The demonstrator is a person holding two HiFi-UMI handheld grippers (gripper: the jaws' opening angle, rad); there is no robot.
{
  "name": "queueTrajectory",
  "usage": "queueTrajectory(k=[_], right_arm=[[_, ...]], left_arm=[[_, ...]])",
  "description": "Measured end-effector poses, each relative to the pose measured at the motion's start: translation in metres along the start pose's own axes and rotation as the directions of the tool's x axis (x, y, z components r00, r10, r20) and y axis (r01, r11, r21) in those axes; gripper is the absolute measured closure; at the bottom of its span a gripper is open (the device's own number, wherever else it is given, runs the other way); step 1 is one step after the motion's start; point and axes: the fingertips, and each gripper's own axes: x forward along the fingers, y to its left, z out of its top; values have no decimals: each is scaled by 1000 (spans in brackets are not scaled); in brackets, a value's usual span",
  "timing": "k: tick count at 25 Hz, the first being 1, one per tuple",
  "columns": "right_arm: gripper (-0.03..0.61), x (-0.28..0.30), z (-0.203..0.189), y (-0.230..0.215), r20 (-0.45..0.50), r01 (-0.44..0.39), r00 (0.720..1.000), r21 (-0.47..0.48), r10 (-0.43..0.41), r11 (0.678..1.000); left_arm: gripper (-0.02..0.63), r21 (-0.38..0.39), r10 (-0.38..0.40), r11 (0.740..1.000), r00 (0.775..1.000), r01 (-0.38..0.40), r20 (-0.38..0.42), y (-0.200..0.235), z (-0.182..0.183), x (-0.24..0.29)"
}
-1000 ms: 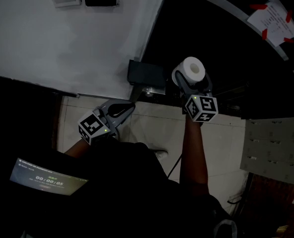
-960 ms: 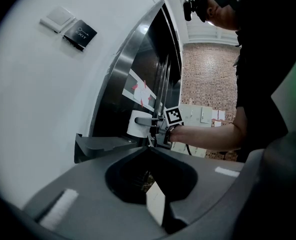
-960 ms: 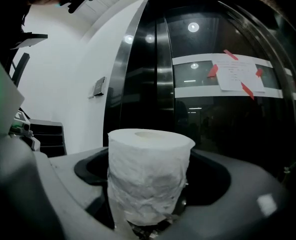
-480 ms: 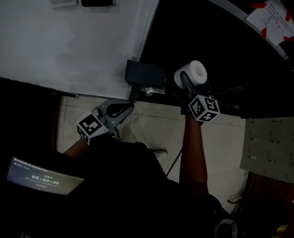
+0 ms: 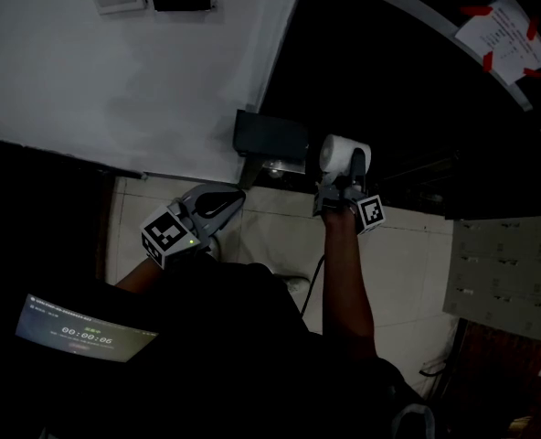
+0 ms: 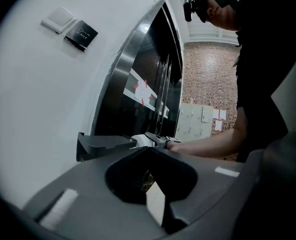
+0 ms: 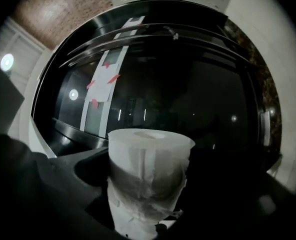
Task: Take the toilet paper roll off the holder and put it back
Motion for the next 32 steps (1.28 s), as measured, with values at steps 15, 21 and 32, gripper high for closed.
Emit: queueTrajectory(k=[15,21,32], right_arm=[[133,-3,-65,-25,-110,58,992,41,-53,997],[133,-4,-95,-28,-154,72,986,56,-62,996],[133,-4,-134,-35,-167,84,983,76,-70,994]], left_arm=[[614,-2,0,1000,1000,0,-3,0,-3,-4],[614,-14,-1,1000,1000,1,-1,-1,0,-4],[614,-5,14,1000,1000,-14,5,1,-5,-6]])
